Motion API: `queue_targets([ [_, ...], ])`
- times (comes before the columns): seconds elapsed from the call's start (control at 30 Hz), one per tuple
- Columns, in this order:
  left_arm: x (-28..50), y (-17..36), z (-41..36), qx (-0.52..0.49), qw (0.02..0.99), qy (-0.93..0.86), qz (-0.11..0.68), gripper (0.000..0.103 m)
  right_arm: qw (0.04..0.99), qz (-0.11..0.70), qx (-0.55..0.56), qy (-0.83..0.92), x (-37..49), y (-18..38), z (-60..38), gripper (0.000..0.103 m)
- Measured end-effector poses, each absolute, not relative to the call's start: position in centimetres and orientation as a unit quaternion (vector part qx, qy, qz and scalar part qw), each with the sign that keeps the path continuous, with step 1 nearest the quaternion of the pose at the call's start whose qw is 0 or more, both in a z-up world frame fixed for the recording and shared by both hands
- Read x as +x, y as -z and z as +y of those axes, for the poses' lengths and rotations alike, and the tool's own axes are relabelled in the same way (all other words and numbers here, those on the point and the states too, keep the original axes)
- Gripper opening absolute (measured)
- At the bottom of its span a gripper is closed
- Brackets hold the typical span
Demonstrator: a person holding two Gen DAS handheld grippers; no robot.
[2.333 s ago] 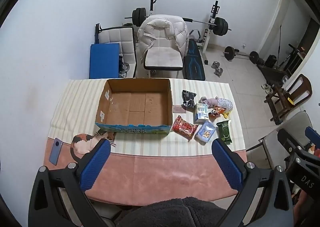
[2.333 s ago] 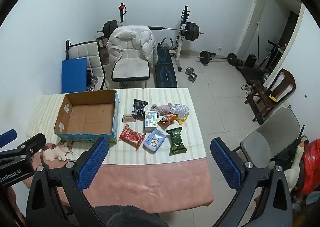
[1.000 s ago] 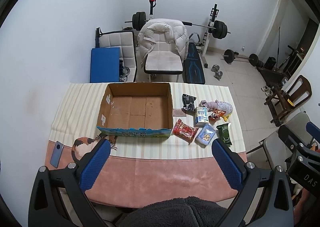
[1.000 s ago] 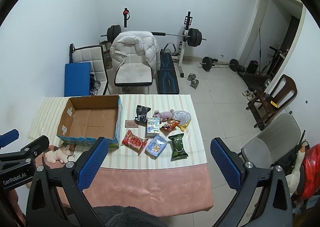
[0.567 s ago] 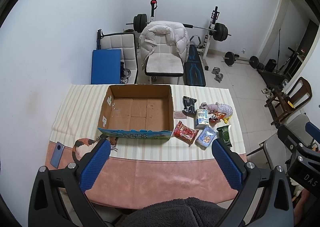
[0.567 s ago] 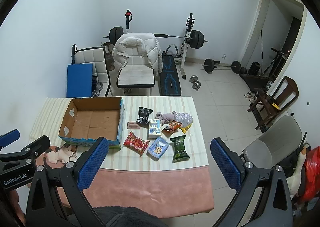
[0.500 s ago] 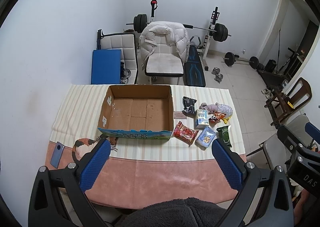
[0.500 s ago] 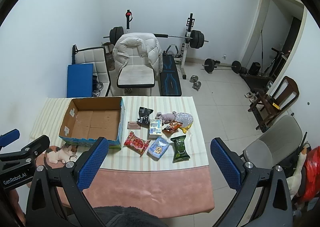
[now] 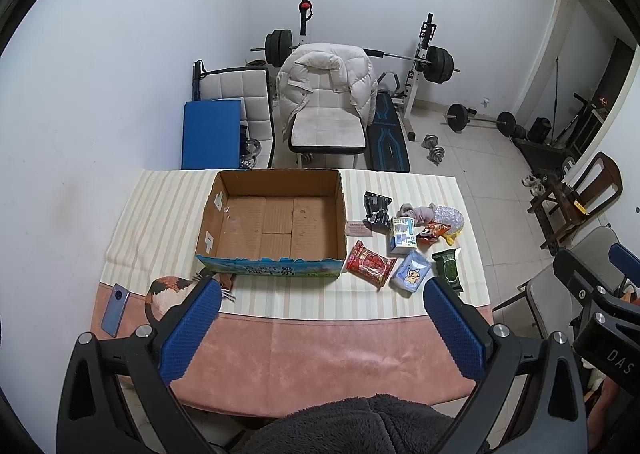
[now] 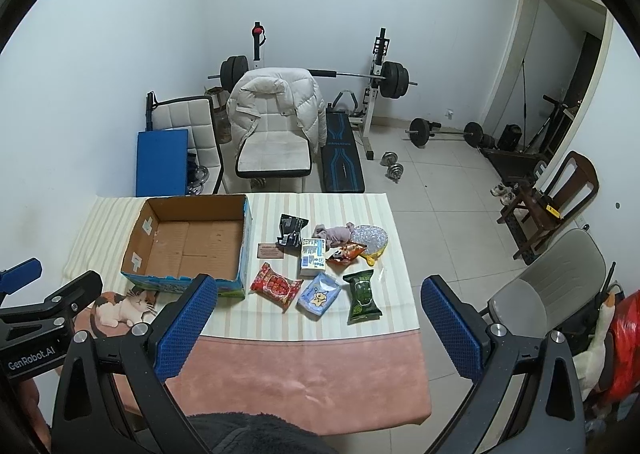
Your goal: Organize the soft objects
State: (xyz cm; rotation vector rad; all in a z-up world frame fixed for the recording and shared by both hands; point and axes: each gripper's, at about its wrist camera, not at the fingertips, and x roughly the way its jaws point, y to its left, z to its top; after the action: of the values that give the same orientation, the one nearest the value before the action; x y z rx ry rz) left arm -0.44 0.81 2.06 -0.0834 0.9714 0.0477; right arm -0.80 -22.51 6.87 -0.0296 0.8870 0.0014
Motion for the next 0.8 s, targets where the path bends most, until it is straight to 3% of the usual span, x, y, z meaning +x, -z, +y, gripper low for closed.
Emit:
queue_targets([
  [0.8,-1.0,-2.1,-0.2,-0.04,0.883,-0.014,0.467,0.103,0.903,0.429,-0.007,-0.005,-1.2,-6.5,-21.9,0.103],
])
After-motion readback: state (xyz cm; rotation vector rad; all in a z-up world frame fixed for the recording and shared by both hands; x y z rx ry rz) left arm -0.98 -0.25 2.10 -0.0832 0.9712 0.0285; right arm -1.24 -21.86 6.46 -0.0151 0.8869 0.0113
